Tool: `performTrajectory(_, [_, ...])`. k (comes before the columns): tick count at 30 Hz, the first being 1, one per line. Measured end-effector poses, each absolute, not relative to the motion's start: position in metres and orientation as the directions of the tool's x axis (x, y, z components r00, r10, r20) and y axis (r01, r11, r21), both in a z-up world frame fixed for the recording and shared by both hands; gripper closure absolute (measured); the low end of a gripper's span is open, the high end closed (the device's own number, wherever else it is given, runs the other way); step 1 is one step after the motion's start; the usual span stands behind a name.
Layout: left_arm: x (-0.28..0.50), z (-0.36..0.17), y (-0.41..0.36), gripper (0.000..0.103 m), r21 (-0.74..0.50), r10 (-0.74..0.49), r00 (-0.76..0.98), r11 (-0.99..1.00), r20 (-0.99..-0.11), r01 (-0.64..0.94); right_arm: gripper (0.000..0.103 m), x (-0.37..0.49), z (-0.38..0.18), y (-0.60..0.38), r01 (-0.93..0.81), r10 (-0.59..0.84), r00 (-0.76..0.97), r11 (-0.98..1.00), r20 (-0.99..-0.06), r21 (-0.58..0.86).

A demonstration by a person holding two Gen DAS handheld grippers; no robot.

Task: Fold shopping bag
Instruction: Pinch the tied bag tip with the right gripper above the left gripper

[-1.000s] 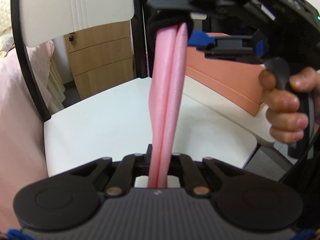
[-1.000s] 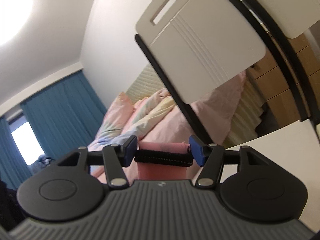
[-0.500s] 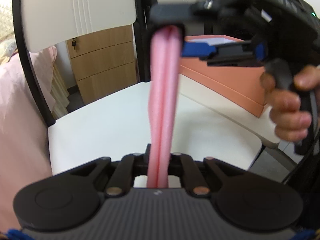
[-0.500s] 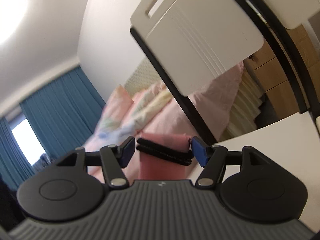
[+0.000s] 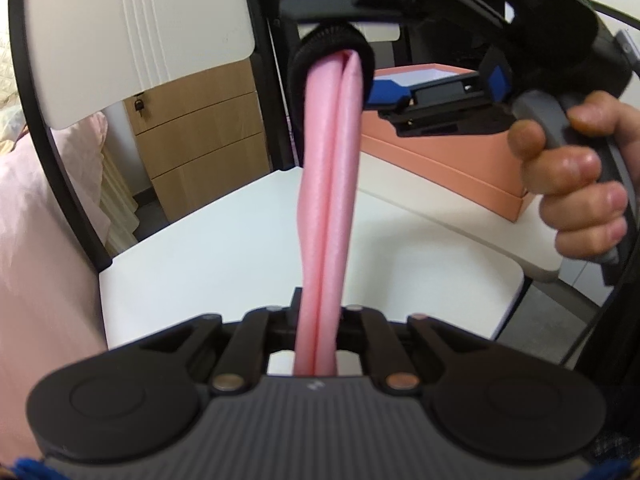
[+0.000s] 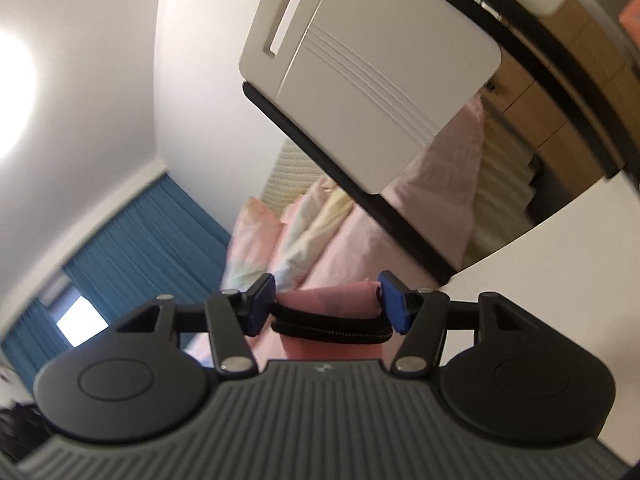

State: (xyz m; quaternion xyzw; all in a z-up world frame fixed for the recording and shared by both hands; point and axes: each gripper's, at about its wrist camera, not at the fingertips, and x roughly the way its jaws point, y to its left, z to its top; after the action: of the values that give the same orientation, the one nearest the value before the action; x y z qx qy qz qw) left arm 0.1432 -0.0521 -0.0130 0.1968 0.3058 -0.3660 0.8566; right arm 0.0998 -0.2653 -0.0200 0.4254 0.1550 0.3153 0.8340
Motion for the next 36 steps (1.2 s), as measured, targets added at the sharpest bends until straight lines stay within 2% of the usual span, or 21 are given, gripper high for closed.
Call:
performTrajectory(8, [0.145,-0.014,-0.052,0.095,0.108,-0.506,0.542,0.656,-0.671,0.747,0.044,0.099,-0.019,-0.264,-0.384,0.655,0.755,0.464,-0.018,0.798])
performTrajectory(15, [0.148,-0.013,-0.049,0.096,0.101,-0.492,0.548,0.675,-0.676,0.731,0.045,0.097,-0.028,-0.259,-0.371,0.649,0.761,0.440,-0.004,0.817])
performTrajectory(24, [0.154,-0.012,-0.044,0.097,0.055,-0.495,0.532,0.694,-0.687,0.718,0.045,0.087,-0.014,-0.230,-0.448,0.653,0.756,0.568,-0.047,0.691])
performTrajectory(29, [0.157,-0.013,-0.043,0.098,0.047,-0.489,0.531,0.704,-0.692,0.709,0.045,0.089,-0.012,-0.227,-0.445,0.658,0.748,0.591,-0.083,0.673])
performTrajectory(33, [0.157,-0.015,-0.043,0.097,0.062,-0.497,0.551,0.702,-0.670,0.709,0.045,0.081,-0.005,-0.217,-0.453,0.626,0.773,0.662,-0.107,0.596])
performTrajectory(36, [0.149,-0.018,-0.044,0.091,0.131,-0.530,0.604,0.677,-0.595,0.724,0.046,0.074,0.006,-0.212,-0.466,0.599,0.795,0.701,-0.091,0.541])
